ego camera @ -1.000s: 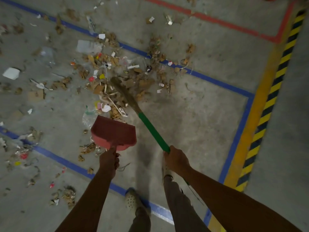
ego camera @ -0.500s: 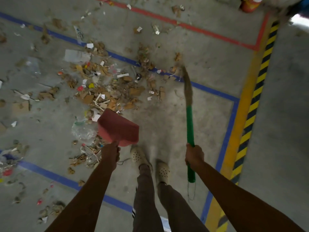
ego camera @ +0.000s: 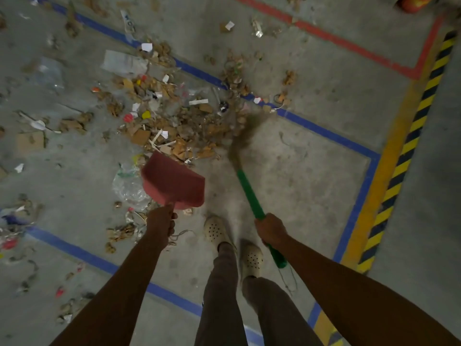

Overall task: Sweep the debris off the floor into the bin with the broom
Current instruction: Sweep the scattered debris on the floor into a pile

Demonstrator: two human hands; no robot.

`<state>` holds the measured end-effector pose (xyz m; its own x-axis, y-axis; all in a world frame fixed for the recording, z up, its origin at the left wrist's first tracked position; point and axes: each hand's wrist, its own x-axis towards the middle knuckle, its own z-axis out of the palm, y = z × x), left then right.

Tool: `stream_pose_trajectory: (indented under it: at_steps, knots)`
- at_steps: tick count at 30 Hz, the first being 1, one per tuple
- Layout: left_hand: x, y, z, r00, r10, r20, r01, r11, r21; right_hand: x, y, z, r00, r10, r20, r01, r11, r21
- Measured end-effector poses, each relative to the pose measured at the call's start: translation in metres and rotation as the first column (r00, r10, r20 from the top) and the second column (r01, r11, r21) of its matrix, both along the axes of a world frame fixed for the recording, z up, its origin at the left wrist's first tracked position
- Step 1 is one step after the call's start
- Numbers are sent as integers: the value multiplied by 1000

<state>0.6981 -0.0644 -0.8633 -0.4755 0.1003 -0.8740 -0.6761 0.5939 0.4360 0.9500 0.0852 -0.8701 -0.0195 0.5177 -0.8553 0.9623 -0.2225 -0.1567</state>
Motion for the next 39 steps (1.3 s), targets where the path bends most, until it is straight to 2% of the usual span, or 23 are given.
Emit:
stream_pose_trajectory:
  at_steps: [3,5,8,11,13,16,19,21,25,28,30,32,34,36,39]
  knots:
    - [-18,-10,2,999,9,-45,-11,999,-39,-33,6,21,943,327,-58,-324,945,48]
    - [-26,-12,10,997,24,-76,-30,997,-71,-46,9,39,897,439,-51,-432,895,115]
    - [-35,-7,22,994,50,-95,-56,996,-66,-50,10,60,878,478,-29,-462,861,210]
    - [-39,6,32,994,44,-104,-48,998,-31,-37,18,72,901,433,-26,-411,873,261]
    - [-40,18,36,994,30,-108,-32,999,-16,-27,27,80,939,343,-26,-324,907,269]
    - [-39,44,40,998,13,-64,-14,1000,-7,-6,46,81,993,98,-59,-82,971,224]
    - [-31,79,45,998,58,-12,-57,996,75,21,72,73,977,-194,-92,209,959,191]
    - [-23,105,52,998,55,31,-59,992,111,37,91,69,928,-357,-107,371,912,178]
    - [-4,151,60,996,16,93,-26,995,101,71,137,60,762,-634,-128,647,743,171]
    - [9,173,54,995,47,83,-54,995,83,87,174,42,646,-759,-81,760,631,156]
    - [18,184,46,991,83,102,-92,992,87,95,201,30,612,-790,-25,784,602,151]
    - [25,194,37,981,130,142,-146,983,110,98,221,17,666,-744,58,733,667,134]
    - [30,202,29,973,161,165,-182,976,117,91,230,9,796,-592,124,583,806,107]
    - [36,211,22,970,177,168,-198,972,122,80,227,1,917,-382,119,374,924,85]
    - [41,222,14,971,179,159,-201,970,134,59,225,-3,996,-78,40,77,996,47]
